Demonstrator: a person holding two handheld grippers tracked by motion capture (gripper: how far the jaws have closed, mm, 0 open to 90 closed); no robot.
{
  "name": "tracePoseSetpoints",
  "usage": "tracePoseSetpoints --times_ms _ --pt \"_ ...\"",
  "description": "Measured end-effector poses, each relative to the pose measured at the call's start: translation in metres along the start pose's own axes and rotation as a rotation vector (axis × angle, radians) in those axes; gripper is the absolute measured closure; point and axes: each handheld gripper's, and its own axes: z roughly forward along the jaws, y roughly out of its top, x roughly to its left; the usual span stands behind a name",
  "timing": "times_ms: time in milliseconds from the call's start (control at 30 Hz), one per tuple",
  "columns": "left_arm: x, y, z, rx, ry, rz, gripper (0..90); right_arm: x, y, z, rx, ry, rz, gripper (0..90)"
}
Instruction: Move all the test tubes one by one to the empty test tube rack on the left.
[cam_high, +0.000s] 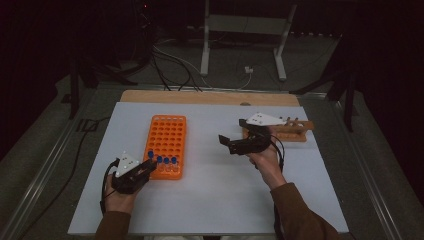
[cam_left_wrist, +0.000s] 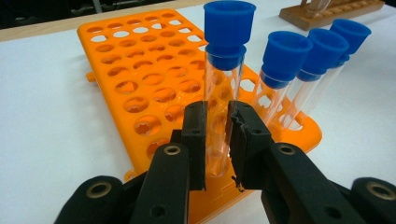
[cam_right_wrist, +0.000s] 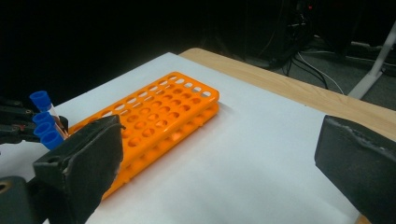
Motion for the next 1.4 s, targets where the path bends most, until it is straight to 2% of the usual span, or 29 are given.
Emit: tracePoseSetpoints --times_ms 200,433,633,933,1200,1333,1400 --pt "0.000 -0.002 0.000 0.006 0.001 -0.007 78.2 -0.002 -0.002 -0.001 0.002 -0.002 0.005 1.2" --pt "-0.001 -0.004 0.001 0.020 0.006 0.008 78.2 -0.003 -0.005 0.001 0.004 -0.001 0.014 1.2" --pt "-0.003 -0.006 0.004 0.054 0.012 0.030 78.2 -0.005 -0.007 0.000 0.008 -0.003 0.017 1.1" --pt "-0.002 -0.007 0.003 0.050 0.007 0.008 77.3 -0.011 -0.009 -0.004 0.006 -0.021 0.026 1.2" --pt "0.000 -0.006 -0.005 0.014 -0.023 -0.016 66.9 -0.019 -0.010 -0.008 0.017 -0.059 0.022 1.1" --pt "0.003 -0.006 -0.012 -0.016 -0.045 -0.043 59.6 -0.024 -0.010 -0.010 0.028 -0.089 0.006 1.2" --pt "0.005 -0.006 -0.014 -0.031 -0.042 -0.057 54.3 -0.028 -0.011 -0.012 0.032 -0.112 -0.001 1.1"
